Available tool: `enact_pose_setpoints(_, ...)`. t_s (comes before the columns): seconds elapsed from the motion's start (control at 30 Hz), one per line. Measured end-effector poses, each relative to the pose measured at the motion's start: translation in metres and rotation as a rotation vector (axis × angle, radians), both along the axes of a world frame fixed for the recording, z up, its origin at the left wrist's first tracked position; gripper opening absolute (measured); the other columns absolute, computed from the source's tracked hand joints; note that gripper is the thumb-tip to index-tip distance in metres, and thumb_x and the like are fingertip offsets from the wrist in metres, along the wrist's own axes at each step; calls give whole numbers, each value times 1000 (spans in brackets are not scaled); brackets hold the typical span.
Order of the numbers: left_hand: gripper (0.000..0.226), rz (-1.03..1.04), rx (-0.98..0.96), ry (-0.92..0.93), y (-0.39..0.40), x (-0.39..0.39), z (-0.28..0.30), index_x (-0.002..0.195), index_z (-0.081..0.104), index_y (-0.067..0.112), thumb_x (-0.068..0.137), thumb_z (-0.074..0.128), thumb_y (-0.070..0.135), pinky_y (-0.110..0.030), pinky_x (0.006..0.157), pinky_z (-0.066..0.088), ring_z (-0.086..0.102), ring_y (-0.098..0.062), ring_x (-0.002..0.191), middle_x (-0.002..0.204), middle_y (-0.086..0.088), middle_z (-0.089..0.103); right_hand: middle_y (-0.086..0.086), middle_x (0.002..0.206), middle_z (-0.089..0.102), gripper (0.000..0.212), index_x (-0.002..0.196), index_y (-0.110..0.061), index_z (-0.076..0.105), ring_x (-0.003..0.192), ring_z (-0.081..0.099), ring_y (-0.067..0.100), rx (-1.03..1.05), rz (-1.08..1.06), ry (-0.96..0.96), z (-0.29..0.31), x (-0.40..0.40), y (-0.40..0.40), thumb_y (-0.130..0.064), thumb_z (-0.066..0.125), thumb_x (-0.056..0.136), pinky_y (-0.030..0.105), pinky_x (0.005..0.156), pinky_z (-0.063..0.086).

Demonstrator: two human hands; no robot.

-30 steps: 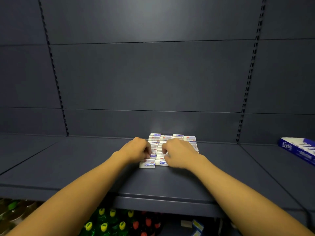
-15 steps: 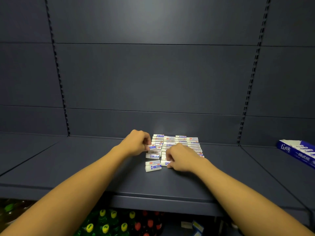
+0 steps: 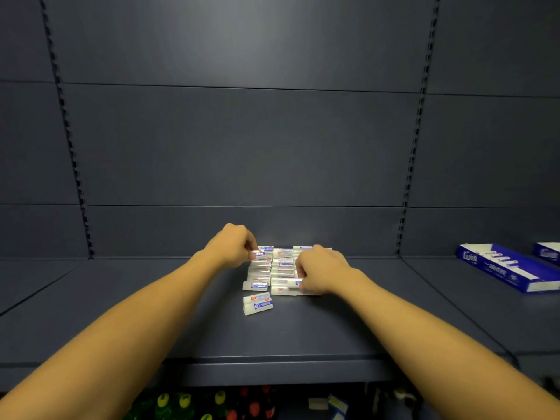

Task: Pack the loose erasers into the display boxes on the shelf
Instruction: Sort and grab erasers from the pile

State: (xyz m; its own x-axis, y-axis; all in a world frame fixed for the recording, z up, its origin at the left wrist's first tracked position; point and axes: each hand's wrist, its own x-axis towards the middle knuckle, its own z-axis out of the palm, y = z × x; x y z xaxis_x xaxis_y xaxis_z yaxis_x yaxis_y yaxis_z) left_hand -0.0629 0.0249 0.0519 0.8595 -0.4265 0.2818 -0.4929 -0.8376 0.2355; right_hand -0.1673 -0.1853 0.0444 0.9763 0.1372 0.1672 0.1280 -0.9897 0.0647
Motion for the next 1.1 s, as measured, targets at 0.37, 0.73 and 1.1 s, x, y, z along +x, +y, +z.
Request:
enact_pose_setpoints(0.37, 11, -168, 49, -53, -100, -2, 12, 94, 75, 18, 87, 72, 10, -41, 81, 59, 67, -22, 88, 96, -1, 72, 4, 111, 64, 23, 107, -23, 73, 98, 64, 27, 108, -363, -168, 25, -27, -78, -19, 68, 85, 31, 72, 46)
enact_pose_setpoints(0.73, 12, -304, 39, -6, -189, -32, 9, 97, 78, 21, 86, 78, 20, -41, 84, 59, 68, -22, 91, 99, 0, 73, 1, 100, 69, 14, 97, -26, 78, 86, 66, 23, 249, -544, -155, 22, -81, -162, -23, 76, 82, 39, 77, 60)
enact_pose_setpoints(1.1, 12, -339, 25, 39, -291, -85, 18, 93, 79, 21, 82, 78, 16, -43, 83, 59, 68, -20, 86, 90, 1, 73, 0, 99, 70, 13, 95, -25, 77, 91, 65, 20, 280, -511, -122, 28, -139, -262, -34, 78, 84, 35, 75, 55)
